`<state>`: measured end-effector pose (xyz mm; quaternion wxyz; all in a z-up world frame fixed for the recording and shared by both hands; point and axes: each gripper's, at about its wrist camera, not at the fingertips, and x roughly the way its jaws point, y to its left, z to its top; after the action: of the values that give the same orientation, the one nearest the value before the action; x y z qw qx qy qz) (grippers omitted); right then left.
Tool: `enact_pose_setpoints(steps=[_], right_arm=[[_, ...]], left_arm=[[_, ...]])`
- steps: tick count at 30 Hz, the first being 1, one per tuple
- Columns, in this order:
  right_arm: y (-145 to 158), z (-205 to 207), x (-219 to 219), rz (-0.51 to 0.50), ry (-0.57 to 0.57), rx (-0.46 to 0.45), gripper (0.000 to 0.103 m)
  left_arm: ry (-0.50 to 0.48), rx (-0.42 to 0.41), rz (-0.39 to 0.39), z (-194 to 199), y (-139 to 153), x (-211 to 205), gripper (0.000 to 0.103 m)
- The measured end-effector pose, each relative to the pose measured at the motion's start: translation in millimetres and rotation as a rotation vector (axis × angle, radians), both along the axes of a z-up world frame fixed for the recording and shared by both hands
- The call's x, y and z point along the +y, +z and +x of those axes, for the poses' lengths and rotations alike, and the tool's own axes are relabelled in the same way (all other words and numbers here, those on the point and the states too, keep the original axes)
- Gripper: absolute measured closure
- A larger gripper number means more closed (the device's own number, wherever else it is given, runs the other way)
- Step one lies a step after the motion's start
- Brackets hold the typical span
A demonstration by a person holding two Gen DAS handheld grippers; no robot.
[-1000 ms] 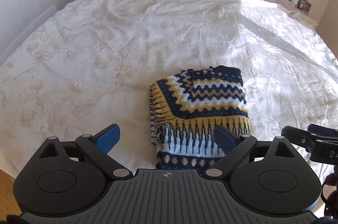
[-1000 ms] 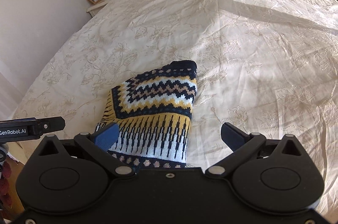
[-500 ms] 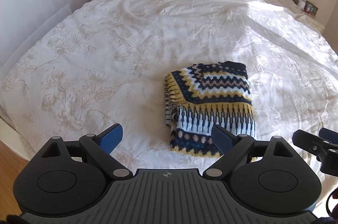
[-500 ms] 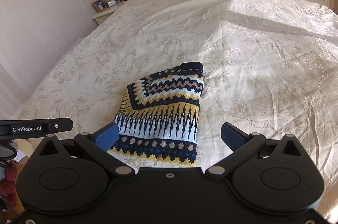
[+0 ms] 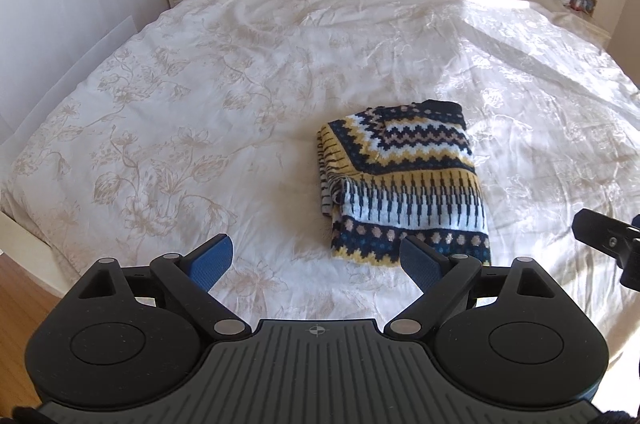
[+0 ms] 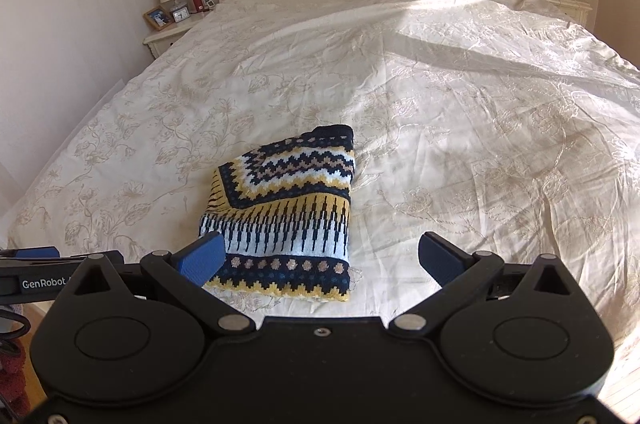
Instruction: Fold small clothes
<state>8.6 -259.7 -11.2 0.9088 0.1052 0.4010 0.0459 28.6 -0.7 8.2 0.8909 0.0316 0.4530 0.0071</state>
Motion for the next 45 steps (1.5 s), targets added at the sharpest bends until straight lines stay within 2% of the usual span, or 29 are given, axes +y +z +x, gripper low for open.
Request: enact_pose_setpoints(steps=[4, 32, 45], right_arm=[[-4, -4, -1, 0.057, 0.015, 0.038, 0.001], [-13, -21, 1, 0.107, 0.020, 0.082, 0.001], [-14, -22, -5, 0.117, 0.001, 0.084, 0.001]], left_arm=[[-0.003, 0.012, -0.012, -5, -1, 0, 0.012], [-0.003, 0.082, -0.022, -16, -10, -5, 0.012], [-0.005, 0.086, -0.015, -16, -11, -8, 0.012]])
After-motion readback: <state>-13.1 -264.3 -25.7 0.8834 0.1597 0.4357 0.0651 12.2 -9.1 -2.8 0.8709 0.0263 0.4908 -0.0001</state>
